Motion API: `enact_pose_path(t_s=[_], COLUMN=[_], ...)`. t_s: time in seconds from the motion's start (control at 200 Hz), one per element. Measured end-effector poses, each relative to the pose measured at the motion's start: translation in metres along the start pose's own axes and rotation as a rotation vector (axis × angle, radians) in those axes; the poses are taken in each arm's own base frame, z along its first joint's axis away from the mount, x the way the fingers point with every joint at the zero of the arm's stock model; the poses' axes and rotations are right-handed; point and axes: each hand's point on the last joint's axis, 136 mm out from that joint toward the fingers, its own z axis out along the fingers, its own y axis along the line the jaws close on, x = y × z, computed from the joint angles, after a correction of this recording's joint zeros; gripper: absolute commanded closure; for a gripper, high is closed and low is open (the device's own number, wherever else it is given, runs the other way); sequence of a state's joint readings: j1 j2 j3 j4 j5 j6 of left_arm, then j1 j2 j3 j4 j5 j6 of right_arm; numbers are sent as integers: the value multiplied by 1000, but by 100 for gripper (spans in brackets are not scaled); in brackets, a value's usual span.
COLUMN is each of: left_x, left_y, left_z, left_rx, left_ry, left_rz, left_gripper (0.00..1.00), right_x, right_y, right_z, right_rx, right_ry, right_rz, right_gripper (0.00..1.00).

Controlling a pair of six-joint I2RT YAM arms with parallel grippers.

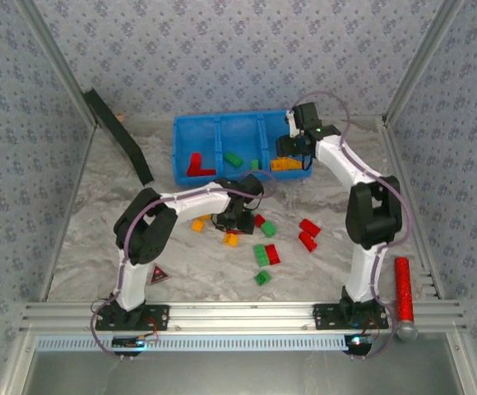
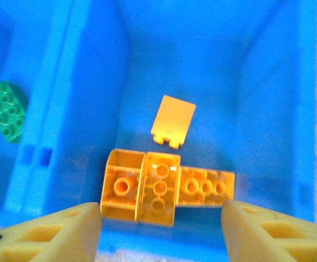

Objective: Sort the legos into containers by color
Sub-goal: Pick up the lego from the center of the table, then place the lego on the lego.

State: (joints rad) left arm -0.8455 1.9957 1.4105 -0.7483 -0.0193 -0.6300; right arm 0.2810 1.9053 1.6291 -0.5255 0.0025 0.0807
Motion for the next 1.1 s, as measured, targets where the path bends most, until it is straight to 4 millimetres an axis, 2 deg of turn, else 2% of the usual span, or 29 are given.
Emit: enact_pose_path(t_s=[0.095,0.16,0.28,0.44,0.57,0.67,0.775,0.845,0.914,1.009,1.099], left_x=[-6,-12,-28,-65,-101,-125,-148,-165,-180,-197,-210], left_y=[13,20,33,40,52,72,94,106,117,131,144], left_z=[-5,-14,-44,-100,-141,-164,-182,-188,-185,-168,-142], left_rx=[-2,5,32,85,114,113,100,90,79,61,44], left_ry=[-1,-17,-70,-194,-307,-377,-437,-469,-480,-463,-427], left_rz=[-26,-41,-60,-65,-73,-104,-141,-166,-191,-224,-251], left_gripper=[51,52,52,52,52,52,52,52,52,52,52], right_x=[10,25,61,122,168,192,205,212,217,220,226], right_y=[1,4,13,39,72,96,110,117,122,129,133], right_z=[-31,-49,-66,-69,-67,-67,-67,-66,-67,-66,-64], right_rx=[-15,-28,-43,-103,-171,-223,-251,-266,-276,-284,-284], right_ry=[-24,-25,6,101,186,222,232,235,238,235,237], right_rz=[21,38,62,43,-50,-119,-169,-196,-217,-237,-258], right_gripper=[35,35,34,27,23,21,19,18,18,18,17])
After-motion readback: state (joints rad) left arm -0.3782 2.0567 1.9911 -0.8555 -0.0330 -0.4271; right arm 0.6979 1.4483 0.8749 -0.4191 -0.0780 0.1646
